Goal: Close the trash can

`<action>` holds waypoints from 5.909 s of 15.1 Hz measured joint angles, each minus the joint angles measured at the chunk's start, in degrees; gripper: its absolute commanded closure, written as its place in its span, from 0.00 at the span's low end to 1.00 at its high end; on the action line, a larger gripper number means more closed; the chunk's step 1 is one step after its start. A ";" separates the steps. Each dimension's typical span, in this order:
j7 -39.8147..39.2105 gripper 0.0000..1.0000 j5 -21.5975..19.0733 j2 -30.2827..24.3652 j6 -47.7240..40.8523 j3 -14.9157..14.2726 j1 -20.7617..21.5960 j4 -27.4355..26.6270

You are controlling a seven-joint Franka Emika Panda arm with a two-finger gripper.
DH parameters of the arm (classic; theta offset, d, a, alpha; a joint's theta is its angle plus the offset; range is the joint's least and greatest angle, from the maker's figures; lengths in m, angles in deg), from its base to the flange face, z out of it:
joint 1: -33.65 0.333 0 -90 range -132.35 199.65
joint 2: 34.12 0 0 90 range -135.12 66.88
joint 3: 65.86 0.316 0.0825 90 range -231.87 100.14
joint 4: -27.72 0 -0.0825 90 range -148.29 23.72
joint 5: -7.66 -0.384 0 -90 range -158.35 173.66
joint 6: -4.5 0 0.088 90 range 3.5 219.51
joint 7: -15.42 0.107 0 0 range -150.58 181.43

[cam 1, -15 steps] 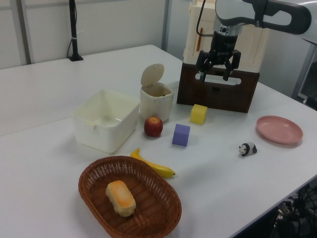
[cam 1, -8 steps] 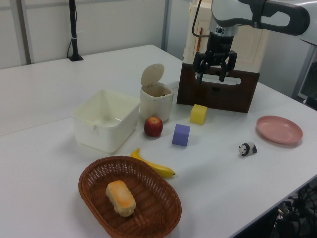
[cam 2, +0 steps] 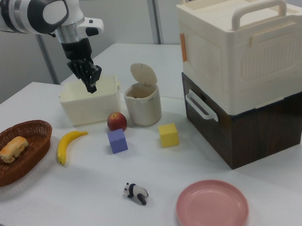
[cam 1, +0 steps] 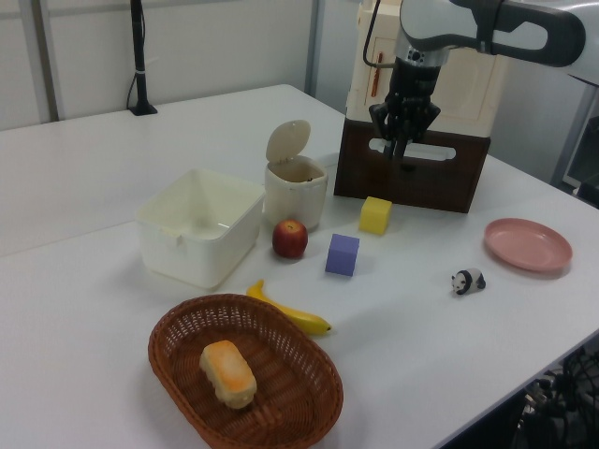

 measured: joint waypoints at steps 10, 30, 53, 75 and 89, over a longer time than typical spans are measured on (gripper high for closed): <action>0.00 1.00 -0.09 0.44 5.81 -0.03 -0.24 -0.15; -2.98 1.00 -0.44 18.72 37.01 1.09 -4.45 13.05; -4.85 1.00 0.21 30.26 61.01 3.56 -3.26 15.69; -4.95 1.00 5.67 29.01 61.02 4.26 -3.15 13.01; -4.98 1.00 5.97 28.20 61.02 4.26 -3.67 12.39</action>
